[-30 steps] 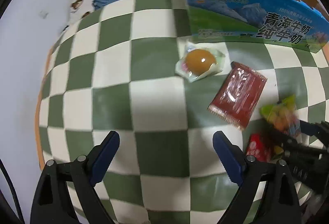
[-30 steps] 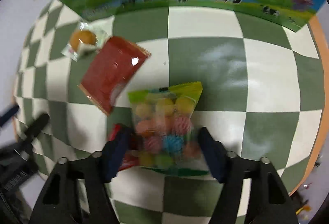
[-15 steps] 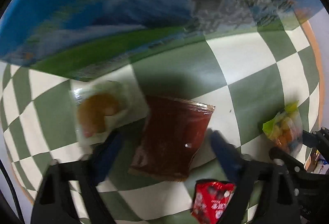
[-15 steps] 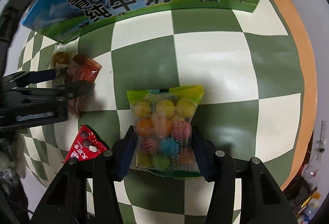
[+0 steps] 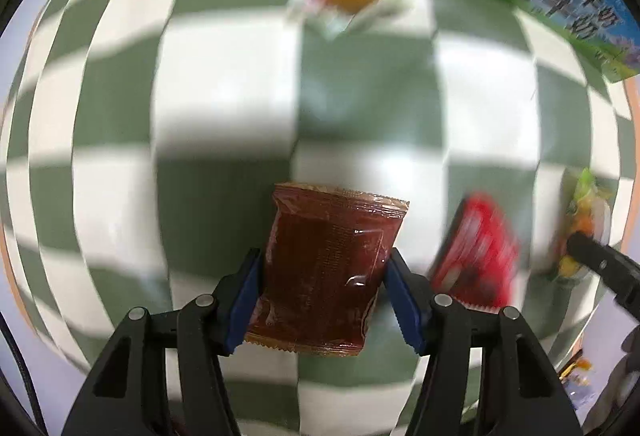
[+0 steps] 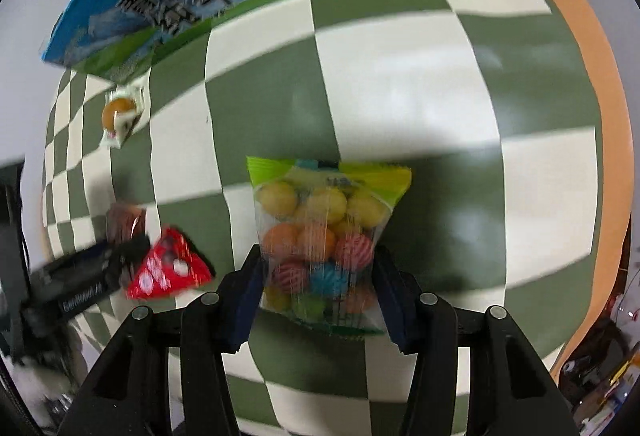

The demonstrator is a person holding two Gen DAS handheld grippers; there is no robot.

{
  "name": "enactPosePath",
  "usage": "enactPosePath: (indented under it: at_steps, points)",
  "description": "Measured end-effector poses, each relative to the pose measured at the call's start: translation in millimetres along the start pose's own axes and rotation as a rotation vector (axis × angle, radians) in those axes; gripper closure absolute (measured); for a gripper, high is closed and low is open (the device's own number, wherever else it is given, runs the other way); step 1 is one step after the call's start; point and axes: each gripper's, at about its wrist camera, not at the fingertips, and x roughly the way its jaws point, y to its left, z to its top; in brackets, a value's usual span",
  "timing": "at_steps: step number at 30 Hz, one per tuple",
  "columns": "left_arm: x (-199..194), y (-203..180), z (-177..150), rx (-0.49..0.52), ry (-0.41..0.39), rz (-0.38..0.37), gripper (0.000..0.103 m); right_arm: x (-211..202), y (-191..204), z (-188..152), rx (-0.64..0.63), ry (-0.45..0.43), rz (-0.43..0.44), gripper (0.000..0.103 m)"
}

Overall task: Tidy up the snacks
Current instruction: 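Grasp the dark red packet with the left tool while the right tool grasps the gumball bag, then carry both packets into the box and open both tools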

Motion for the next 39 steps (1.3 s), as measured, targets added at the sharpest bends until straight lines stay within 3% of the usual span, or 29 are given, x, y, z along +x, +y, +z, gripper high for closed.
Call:
enactPosePath:
  at_steps: [4, 8, 11, 16, 19, 21, 23, 30, 35, 39]
  points:
    - [7, 7, -30, -0.022, 0.024, -0.001, 0.044, 0, -3, -23, -0.009, 0.04, 0.008, 0.048]
    - [16, 2, -33, 0.0, 0.021, 0.014, 0.042, 0, -2, -45, -0.041, 0.064, -0.018, 0.047]
    - [23, -3, -34, 0.014, 0.023, 0.02, 0.041, 3, -2, -48, -0.028, 0.07, -0.011, 0.029]
    - [11, -9, -41, 0.007, -0.01, -0.01, 0.048, 8, 0, -47, -0.022, 0.036, -0.034, 0.026]
    - [-3, -3, -39, 0.008, -0.031, -0.009, 0.048, 12, 3, -49, -0.045, 0.017, -0.061, 0.033]
    - [-15, 5, -34, 0.009, -0.039, -0.015, 0.048, 10, 3, -53, -0.071, -0.01, -0.097, 0.05]
    - [-24, 4, -33, 0.011, -0.056, -0.022, 0.048, 6, 2, -57, -0.08, -0.029, -0.095, 0.052]
    - [-96, -1, -28, 0.011, -0.168, -0.086, 0.048, -30, -8, -66, -0.073, -0.06, -0.002, 0.054]
    - [-175, -17, -6, 0.026, -0.283, -0.21, 0.048, -97, -4, -45, -0.09, -0.141, 0.121, 0.054]
    - [-211, -51, 63, 0.064, -0.37, -0.289, 0.048, -159, 17, -8, -0.12, -0.247, 0.202, 0.054]
